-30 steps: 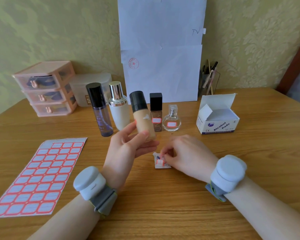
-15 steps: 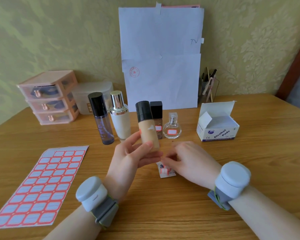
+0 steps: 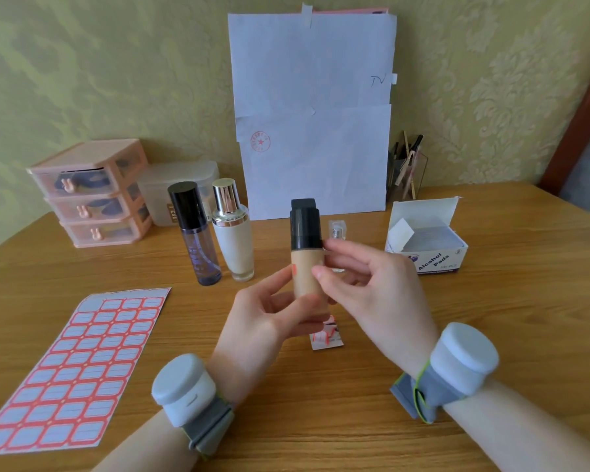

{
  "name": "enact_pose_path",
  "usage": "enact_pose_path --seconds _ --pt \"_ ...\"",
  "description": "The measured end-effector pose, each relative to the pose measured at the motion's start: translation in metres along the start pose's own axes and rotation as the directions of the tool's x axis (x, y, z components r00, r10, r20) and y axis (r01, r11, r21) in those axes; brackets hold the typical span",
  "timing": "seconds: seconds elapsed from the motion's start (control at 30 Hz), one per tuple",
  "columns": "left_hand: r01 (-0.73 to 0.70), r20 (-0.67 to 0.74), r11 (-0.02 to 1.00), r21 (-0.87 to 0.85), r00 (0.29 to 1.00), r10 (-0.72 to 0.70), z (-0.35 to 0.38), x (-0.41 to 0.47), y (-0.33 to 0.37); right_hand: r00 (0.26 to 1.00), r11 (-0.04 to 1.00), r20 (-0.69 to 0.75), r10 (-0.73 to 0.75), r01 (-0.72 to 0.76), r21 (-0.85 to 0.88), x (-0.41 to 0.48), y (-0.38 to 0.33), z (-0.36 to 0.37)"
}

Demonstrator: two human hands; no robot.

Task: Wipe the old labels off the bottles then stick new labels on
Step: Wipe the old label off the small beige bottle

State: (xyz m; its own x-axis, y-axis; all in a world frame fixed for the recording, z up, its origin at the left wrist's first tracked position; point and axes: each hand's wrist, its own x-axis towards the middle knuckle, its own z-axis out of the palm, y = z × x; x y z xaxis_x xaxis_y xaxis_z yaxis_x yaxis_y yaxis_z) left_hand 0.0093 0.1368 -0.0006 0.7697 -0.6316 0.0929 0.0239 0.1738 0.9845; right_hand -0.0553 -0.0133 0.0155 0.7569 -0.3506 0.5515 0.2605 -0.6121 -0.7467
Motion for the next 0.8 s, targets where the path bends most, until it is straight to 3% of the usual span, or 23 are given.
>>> enact_pose_path --seconds 0.23,0.53,0.8 --pt "-0.076 0.001 0.987 0.140 0.997 0.077 0.0015 -0.0021 -0.0035 0.998 0.998 -0.014 -0.060 0.060 0.002 -0.0008 -0.0031 0.0023" --pt "-0.114 0.017 0.981 0.158 0.994 0.112 0.0033 -0.0042 -0.0036 0.999 0.999 -0.050 0.003 0.000 0.050 -0.0014 0.0041 0.0027" --pt "-0.118 0.011 0.985 0.124 0.993 0.118 0.0055 -0.0056 -0.0019 0.996 0.997 -0.051 -0.070 0.072 0.030 -0.0021 -0.0037 0.0038"
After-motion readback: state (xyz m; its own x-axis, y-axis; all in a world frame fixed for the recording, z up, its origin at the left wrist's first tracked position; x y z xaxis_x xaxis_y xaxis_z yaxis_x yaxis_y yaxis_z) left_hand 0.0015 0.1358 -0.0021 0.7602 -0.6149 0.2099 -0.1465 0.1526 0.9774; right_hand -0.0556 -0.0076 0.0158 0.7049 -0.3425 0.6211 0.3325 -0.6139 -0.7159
